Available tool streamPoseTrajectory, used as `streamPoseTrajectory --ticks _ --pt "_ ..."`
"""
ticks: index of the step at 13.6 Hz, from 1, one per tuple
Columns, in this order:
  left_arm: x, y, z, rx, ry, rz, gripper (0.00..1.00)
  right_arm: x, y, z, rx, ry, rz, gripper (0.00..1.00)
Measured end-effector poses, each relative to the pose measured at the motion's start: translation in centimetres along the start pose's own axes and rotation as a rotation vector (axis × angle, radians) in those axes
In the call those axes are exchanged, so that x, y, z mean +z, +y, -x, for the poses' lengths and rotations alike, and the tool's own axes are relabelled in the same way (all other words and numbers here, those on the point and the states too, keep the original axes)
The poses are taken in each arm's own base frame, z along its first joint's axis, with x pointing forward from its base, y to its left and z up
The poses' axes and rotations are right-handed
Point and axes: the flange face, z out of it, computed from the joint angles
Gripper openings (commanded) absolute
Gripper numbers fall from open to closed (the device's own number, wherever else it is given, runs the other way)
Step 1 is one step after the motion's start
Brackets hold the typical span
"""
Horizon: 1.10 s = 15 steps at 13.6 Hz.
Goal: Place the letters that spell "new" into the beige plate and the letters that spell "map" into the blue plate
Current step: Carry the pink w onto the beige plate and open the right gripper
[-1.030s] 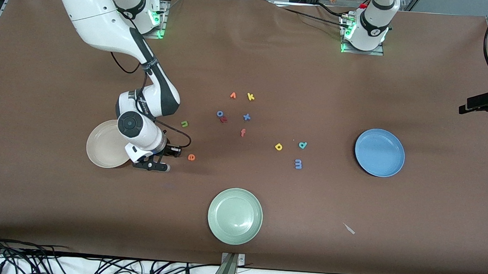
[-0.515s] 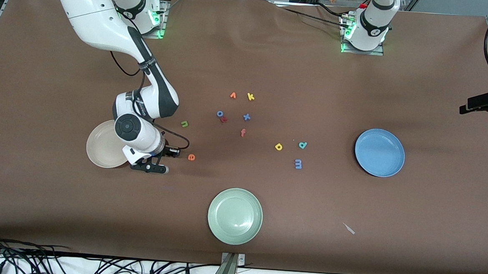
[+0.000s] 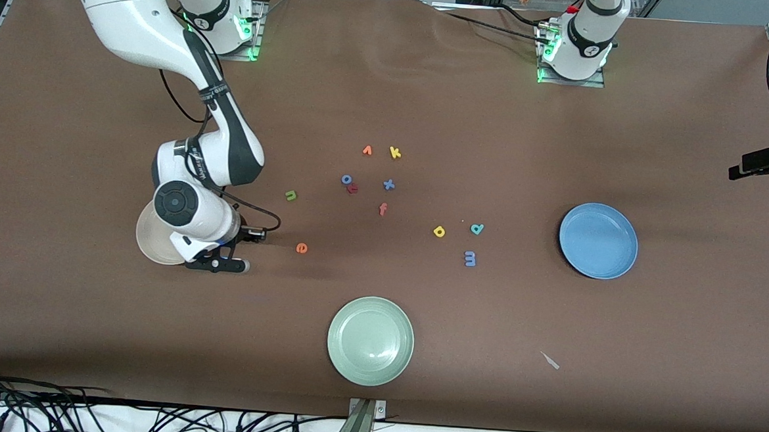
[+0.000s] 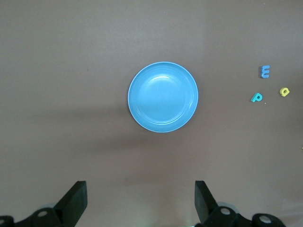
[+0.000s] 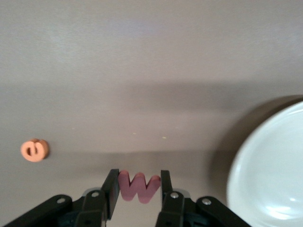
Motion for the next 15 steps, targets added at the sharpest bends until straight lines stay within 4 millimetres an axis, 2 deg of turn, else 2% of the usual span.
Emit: streamPoseTrajectory --ticks 3,7,9,11,12,13,14,15 --pt "-0.1 -0.4 0.1 -0.007 0.002 0.0 1.0 0.1 3.5 0.1 -0.054 -0.014 0.029 0.3" --pt "-0.2 -1.0 0.3 -0.017 0.004 0.001 1.0 -0.5 10.2 1.2 -0.138 -0.036 0.066 0.31" --pt "-0.2 -1.0 0.3 -0.018 0.004 0.001 1.0 -0.5 12.4 2.3 -0.159 -0.04 0.071 0.31" --pt "-0.2 -1.0 0.3 -0.018 0.004 0.001 1.0 0.5 14.2 3.4 -0.184 -0.024 0.076 0.35" --pt "-0.2 -1.0 0.3 -0.018 0.004 0.001 1.0 1.3 14.7 3.9 -0.194 -0.013 0.078 0.48" --pt "-0.2 -1.1 0.3 -0.019 0.004 0.001 1.0 2.1 15.0 4.3 -0.198 -0.008 0.08 0.84" --pt "-0.2 -1.1 0.3 -0.02 0.005 0.002 1.0 2.5 15.1 4.6 -0.199 -0.008 0.08 1.0" --pt "-0.2 -1.2 0.4 -0.022 0.005 0.002 1.0 2.7 15.1 4.7 -0.198 -0.008 0.079 1.0"
